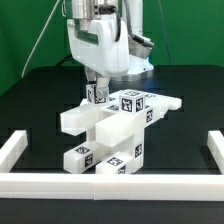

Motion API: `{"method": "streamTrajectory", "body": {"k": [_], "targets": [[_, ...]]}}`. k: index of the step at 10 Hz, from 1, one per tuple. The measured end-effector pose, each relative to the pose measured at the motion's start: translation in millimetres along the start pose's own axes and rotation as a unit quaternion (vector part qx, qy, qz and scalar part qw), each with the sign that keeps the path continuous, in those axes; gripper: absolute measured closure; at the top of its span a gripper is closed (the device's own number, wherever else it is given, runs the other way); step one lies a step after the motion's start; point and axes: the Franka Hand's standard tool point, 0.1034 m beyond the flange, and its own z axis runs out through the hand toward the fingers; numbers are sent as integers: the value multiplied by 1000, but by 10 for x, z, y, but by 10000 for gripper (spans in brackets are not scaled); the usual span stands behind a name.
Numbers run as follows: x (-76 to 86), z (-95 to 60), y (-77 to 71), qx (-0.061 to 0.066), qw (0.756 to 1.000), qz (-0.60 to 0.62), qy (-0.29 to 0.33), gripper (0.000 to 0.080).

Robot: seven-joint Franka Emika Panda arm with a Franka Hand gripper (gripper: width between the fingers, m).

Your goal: Assemble chair

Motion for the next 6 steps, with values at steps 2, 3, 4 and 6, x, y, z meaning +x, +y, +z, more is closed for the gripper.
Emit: {"method": "streamTrajectory", "body": {"k": [2, 3, 4, 6], "targets": [[19, 5, -63, 0, 996, 86, 4, 515], [20, 6, -64, 0, 991, 133, 4, 515], [13, 6, -62, -1, 979, 203, 3, 515], [24, 10, -67, -2, 954, 300, -2, 515]]}}
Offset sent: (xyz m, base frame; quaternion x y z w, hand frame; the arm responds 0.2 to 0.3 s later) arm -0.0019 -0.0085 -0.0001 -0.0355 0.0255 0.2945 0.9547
